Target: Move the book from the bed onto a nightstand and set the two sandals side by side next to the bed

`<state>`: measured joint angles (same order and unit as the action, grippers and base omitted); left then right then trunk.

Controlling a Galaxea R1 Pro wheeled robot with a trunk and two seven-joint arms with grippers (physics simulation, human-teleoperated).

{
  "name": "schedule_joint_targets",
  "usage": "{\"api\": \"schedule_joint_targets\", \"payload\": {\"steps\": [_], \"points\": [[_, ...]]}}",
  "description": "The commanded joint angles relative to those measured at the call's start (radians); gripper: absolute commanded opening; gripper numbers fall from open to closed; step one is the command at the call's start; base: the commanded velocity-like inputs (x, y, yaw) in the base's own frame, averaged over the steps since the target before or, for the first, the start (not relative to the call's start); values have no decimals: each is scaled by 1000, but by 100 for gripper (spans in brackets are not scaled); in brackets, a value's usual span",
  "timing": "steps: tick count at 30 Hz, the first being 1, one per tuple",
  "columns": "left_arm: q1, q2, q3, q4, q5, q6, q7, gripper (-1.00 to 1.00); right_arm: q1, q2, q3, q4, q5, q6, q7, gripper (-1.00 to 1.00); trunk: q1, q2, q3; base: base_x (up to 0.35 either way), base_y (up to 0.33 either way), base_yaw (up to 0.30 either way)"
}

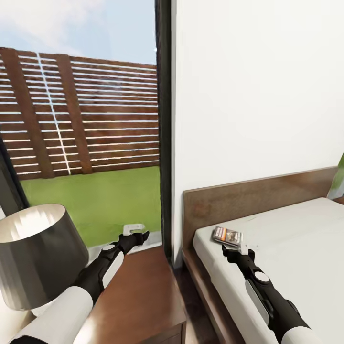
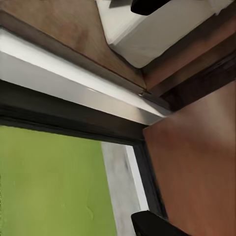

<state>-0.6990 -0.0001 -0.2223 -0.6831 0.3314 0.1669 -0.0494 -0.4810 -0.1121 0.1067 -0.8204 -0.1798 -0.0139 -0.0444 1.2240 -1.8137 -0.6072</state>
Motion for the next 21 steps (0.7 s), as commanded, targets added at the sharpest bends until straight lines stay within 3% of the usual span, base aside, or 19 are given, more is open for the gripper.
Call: {"api": "schedule_joint_targets", "payload": {"steps": [1, 6, 12, 15, 19, 20, 21], "points": [[0, 0, 0, -1, 6, 5, -1, 100, -1, -1, 5, 0, -10, -1, -5, 100, 0, 0, -1, 297, 0, 0], [0, 1, 0, -1, 6, 4, -1, 100, -1, -1, 5, 0, -10, -1, -5, 100, 0, 0, -1, 224, 0, 0], [0, 1, 0, -1, 12, 3, -1, 100, -1, -2, 4, -2, -10, 2, -8, 100, 0, 0, -1, 47, 0, 0], [0, 1, 0, -1, 13, 4, -1, 100, -1, -5, 3, -23, -10, 9, -8, 100, 12, -21, -10, 4, 0, 0], [0, 0, 0, -6, 11, 7, 0, 100, -1, -30, 3, -78, -14, 37, -6, 100, 27, -49, -23, 1, 0, 0], [0, -1, 0, -14, 9, 10, 0, 100, -1, -62, 3, -139, -17, 115, -4, 100, 31, -56, -26, 0, 0, 0], [0, -2, -1, -16, 8, 11, 0, 100, -2, -72, 2, -164, -19, 149, -4, 100, 35, -63, -29, 0, 0, 0]]}}
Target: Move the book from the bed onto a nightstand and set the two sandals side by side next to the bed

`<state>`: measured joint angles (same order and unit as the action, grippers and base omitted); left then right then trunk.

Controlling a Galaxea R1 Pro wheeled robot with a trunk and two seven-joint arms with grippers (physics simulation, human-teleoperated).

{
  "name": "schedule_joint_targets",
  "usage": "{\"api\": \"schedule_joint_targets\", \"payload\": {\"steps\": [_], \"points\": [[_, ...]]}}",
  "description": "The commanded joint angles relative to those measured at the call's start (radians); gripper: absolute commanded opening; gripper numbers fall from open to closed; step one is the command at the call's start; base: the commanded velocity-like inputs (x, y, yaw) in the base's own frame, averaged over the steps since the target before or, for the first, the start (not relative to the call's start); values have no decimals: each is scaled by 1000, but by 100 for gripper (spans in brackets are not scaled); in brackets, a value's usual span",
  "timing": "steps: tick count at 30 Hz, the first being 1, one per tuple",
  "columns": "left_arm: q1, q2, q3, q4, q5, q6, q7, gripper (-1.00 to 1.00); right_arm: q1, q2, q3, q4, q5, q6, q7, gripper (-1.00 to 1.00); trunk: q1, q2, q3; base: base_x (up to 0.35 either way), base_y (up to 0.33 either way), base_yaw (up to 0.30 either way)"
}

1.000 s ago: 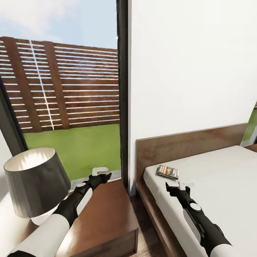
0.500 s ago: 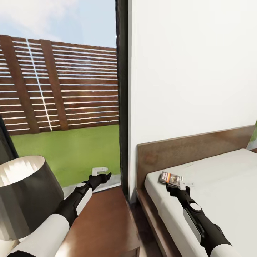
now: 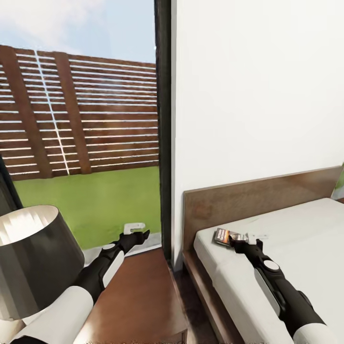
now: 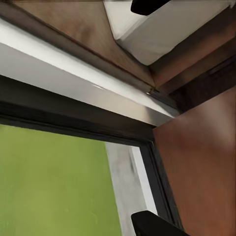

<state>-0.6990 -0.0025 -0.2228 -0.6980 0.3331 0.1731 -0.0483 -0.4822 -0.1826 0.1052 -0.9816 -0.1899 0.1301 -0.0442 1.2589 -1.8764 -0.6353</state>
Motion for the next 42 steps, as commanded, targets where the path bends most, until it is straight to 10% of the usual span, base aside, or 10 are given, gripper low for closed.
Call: {"api": "schedule_joint_targets", "payload": {"steps": [1, 9, 21, 42], "points": [[-1, -1, 0, -3, 7, 6, -1, 100, -1, -6, 1, -14, -9, 21, -5, 100, 4, -8, -4, 0, 0, 0], [-4, -23, -1, -48, 6, 57, 5, 100, -13, -16, -66, -65, -10, 112, -4, 100, 35, -64, -29, 0, 0, 0], [0, -33, -7, -228, 8, 111, 6, 100, -72, -17, -79, -65, -8, 179, -3, 100, 19, -36, -17, 0, 0, 0], [-5, -67, -63, -377, 4, 324, 4, 100, -456, -18, -75, 435, -4, 379, 7, 100, -61, 111, 49, 0, 0, 0]]}}
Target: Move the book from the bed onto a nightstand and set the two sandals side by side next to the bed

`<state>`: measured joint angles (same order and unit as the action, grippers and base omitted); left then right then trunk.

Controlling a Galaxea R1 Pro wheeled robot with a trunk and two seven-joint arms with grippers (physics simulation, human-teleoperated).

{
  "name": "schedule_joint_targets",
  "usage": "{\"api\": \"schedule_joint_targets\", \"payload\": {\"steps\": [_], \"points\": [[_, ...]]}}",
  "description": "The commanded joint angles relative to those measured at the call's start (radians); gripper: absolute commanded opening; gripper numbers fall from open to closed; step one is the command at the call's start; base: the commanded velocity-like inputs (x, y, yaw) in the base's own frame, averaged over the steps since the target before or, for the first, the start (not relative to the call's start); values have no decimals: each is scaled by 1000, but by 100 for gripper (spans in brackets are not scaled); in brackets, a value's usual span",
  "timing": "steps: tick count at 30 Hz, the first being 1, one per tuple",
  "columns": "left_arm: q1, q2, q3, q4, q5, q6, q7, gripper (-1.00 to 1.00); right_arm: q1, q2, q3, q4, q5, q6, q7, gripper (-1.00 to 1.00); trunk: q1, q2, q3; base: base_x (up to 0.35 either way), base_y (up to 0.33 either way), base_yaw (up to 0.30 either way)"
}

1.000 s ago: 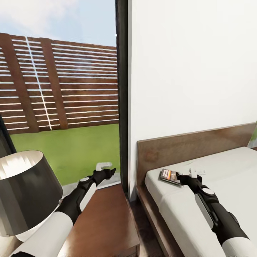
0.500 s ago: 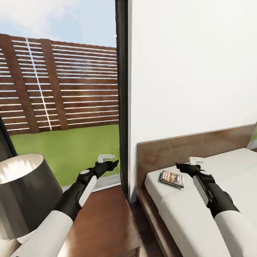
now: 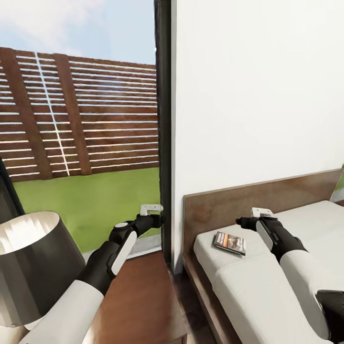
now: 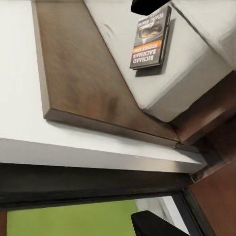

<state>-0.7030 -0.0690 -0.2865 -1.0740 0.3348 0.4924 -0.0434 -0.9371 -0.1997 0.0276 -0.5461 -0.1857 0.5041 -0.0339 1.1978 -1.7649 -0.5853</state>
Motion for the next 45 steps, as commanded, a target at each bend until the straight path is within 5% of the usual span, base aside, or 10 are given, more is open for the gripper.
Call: {"api": "schedule_joint_targets", "payload": {"steps": [1, 21, 45], "points": [[-1, 0, 1, -1, 3, 6, -2, 100, -12, -1, 3, 17, -8, 5, -3, 100, -4, 7, 2, 0, 0, 0], [-9, -5, 1, -49, 5, 73, -6, 100, -183, 10, 29, 245, -8, 20, -5, 100, -81, 147, 65, 0, 0, 0], [-38, -26, 1, -64, 5, 75, 3, 100, -187, 9, 31, 241, -12, 71, -18, 100, -173, 315, 140, 0, 0, 0]]}}
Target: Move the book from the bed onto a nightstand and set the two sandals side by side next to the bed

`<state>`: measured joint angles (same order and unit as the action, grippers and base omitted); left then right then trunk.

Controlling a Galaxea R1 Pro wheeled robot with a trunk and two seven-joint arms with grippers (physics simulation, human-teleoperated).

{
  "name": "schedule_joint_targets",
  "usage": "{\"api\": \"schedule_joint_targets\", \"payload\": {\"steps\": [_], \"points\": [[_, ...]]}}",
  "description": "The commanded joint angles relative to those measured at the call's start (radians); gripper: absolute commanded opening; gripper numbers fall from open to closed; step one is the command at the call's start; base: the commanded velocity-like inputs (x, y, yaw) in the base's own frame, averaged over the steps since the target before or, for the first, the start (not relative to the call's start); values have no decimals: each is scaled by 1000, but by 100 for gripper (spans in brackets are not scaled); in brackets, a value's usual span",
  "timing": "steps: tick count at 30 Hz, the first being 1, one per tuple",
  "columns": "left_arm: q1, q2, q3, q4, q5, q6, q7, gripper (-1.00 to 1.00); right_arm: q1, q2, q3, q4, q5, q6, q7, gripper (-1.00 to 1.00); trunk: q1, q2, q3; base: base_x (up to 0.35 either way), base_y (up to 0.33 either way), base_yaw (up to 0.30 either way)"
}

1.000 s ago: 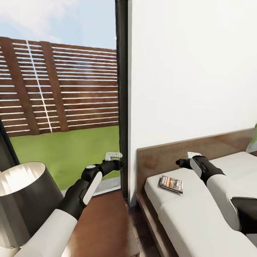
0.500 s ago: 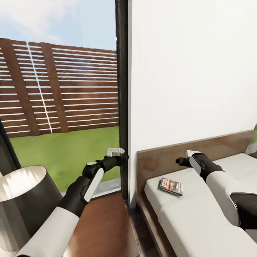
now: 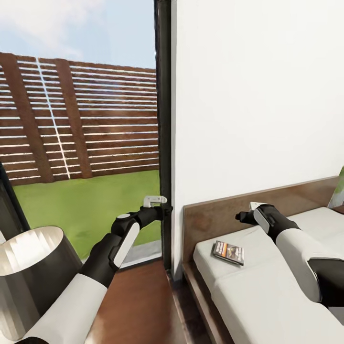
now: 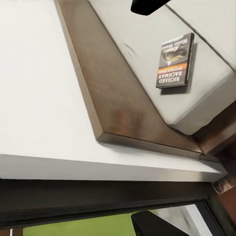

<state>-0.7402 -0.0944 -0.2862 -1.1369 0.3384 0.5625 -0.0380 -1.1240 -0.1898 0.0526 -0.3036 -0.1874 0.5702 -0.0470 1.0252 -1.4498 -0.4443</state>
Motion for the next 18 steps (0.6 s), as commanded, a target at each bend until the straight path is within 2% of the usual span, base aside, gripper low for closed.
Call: {"api": "schedule_joint_targets", "payload": {"steps": [1, 10, 18], "points": [[-1, -1, 1, -1, 1, 5, -2, 100, 0, -1, 6, -2, -11, 5, -5, 100, -4, 7, 2, 0, 0, 0], [-1, -2, 1, -1, 3, 6, -5, 100, 0, 0, 10, -5, -8, 4, 1, 100, -38, 70, 30, 0, 0, 0], [-1, -2, 2, -32, 11, 46, -12, 100, 1, 1, 12, -6, -7, 2, 10, 100, -69, 126, 55, 0, 0, 0]]}}
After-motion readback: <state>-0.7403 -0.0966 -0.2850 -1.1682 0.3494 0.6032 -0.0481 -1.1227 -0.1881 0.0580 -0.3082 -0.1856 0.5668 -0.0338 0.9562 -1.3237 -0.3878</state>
